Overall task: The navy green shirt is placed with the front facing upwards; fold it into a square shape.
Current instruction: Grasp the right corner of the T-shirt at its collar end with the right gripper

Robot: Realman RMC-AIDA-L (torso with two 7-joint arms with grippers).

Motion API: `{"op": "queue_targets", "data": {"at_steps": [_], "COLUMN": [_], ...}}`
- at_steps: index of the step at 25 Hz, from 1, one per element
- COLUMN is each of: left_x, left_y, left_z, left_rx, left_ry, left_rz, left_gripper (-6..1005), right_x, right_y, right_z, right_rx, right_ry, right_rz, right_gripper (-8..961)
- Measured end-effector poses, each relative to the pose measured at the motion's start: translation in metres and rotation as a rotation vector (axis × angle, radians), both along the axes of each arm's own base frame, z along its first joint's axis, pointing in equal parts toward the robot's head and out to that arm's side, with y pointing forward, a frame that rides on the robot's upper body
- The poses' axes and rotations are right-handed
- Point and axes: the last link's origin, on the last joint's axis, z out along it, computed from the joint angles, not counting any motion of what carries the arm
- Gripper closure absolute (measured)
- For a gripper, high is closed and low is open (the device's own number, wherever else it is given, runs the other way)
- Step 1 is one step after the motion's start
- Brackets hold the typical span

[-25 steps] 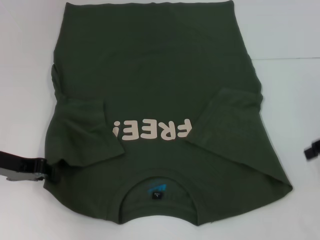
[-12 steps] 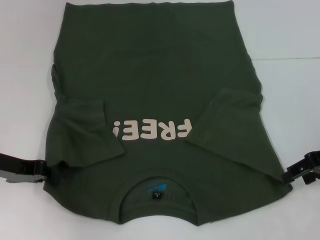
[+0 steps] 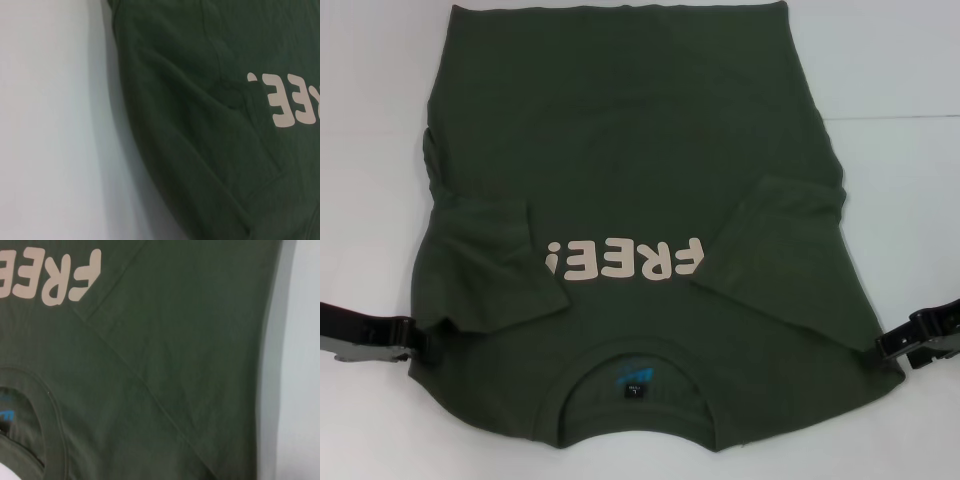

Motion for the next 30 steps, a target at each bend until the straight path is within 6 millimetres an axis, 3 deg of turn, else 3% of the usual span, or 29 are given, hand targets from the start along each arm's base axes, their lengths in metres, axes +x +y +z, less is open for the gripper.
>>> {"op": "queue_targets", "data": {"at_steps": [30], "left_x": [0.001], "left_y": [0.0], "left_z": [0.0], "left_rx": [-0.002], "left_ry": [-0.001], "left_rz": [-0.001], "left_gripper": [924], "right_x": [-0.008], "right_y": [-0.001], "right_z": [-0.02], "right_rx": [-0.014], "right_ry": [0.065], "right_rz": [0.016], "right_gripper": [215]}}
